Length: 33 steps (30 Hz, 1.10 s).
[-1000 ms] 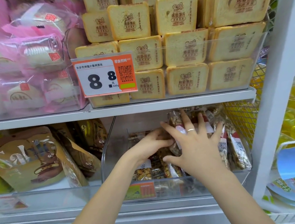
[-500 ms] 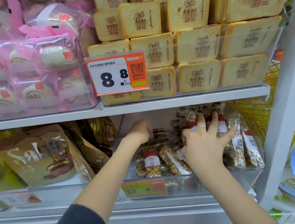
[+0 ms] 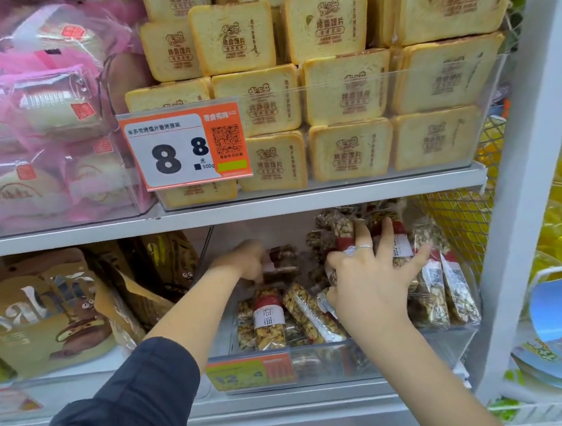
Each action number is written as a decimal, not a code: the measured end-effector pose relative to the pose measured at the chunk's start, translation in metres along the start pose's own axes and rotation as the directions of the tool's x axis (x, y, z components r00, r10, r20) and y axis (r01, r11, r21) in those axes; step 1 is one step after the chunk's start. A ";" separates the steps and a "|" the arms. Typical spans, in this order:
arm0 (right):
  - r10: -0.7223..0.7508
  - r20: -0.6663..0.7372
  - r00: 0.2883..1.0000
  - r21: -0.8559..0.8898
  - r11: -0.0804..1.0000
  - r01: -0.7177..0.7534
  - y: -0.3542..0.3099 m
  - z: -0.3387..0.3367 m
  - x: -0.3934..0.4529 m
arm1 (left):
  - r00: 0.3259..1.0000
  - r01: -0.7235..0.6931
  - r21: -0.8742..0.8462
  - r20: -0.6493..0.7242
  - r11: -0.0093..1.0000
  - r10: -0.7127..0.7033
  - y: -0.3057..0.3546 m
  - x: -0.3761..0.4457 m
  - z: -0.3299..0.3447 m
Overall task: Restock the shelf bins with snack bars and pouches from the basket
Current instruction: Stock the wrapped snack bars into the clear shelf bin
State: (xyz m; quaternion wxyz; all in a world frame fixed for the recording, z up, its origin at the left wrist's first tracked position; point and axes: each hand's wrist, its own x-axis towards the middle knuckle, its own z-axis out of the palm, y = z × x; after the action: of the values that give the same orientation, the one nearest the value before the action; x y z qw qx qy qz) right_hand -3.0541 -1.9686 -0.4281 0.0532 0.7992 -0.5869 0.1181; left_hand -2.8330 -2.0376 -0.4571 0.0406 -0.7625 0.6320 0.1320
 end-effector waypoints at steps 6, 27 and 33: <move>-0.025 -0.026 0.999 0.024 0.999 0.026 0.006 0.000 -0.005 | 0.997 0.014 0.134 0.069 0.991 -0.023 -0.003 -0.009 0.005; -0.058 -0.139 0.989 0.032 0.998 0.063 0.013 0.010 -0.006 | 0.998 0.048 0.076 -0.036 0.996 -0.045 0.003 -0.016 -0.005; -0.051 -0.153 0.987 0.039 0.998 0.058 0.011 0.013 -0.005 | 0.925 -0.224 0.194 0.350 0.955 0.146 0.010 -0.060 -0.007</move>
State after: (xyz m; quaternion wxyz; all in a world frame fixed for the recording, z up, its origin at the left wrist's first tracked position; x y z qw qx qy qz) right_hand -3.0647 -1.9700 -0.4428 0.0837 0.8046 -0.5563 0.1898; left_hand -2.8516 -1.9842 -0.4338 0.2217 -0.6561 0.6966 0.1873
